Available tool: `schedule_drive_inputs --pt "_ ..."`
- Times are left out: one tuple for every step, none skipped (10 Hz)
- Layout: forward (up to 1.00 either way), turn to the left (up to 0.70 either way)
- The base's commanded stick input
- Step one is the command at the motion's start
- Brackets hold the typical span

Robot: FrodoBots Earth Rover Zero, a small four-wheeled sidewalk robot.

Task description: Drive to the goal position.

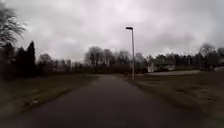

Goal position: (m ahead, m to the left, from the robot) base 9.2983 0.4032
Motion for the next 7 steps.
schedule_drive_inputs --pt "1.00 0.00" --pt "1.00 0.00" --pt "1.00 0.00" --pt "1.00 0.00" --pt "1.00 0.00" --pt "1.00 0.00" --pt "1.00 0.00"
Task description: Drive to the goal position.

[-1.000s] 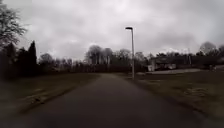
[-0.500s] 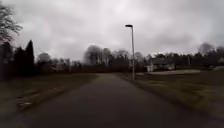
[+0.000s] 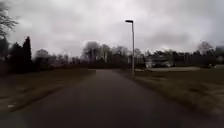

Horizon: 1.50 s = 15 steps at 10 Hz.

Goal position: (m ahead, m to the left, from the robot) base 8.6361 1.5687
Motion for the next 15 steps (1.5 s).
schedule_drive_inputs --pt "1.00 0.40" --pt "1.00 0.40" --pt "1.00 0.40" --pt "1.00 0.40" --pt "1.00 0.40" --pt "1.00 0.40" --pt "1.00 0.40" --pt "1.00 0.22" --pt "1.00 0.02" --pt "1.00 0.00" --pt "1.00 0.00" --pt "1.00 0.00" --pt "1.00 0.00" --pt "1.00 0.00" --pt "1.00 0.00"
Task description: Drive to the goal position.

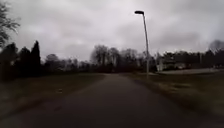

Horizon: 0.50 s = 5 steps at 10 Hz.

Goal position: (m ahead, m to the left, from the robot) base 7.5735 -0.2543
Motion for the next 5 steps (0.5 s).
schedule_drive_inputs --pt "1.00 0.00" --pt "1.00 0.00" --pt "1.00 0.35" --pt "1.00 0.16" --pt "1.00 0.00"
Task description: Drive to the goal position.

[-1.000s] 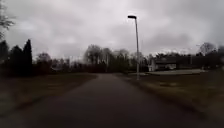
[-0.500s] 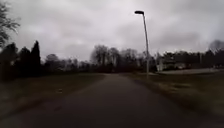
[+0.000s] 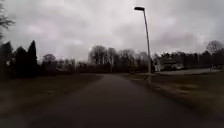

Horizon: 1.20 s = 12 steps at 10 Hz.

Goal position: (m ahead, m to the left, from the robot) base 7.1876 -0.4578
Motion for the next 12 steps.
schedule_drive_inputs --pt "1.00 0.00" --pt "1.00 0.00" --pt "1.00 0.00" --pt "1.00 0.00" --pt "1.00 0.00" --pt "1.00 0.00" --pt "1.00 0.00" --pt "1.00 0.00" --pt "1.00 0.00" --pt "1.00 0.00" --pt "1.00 0.00" --pt "1.00 0.00"
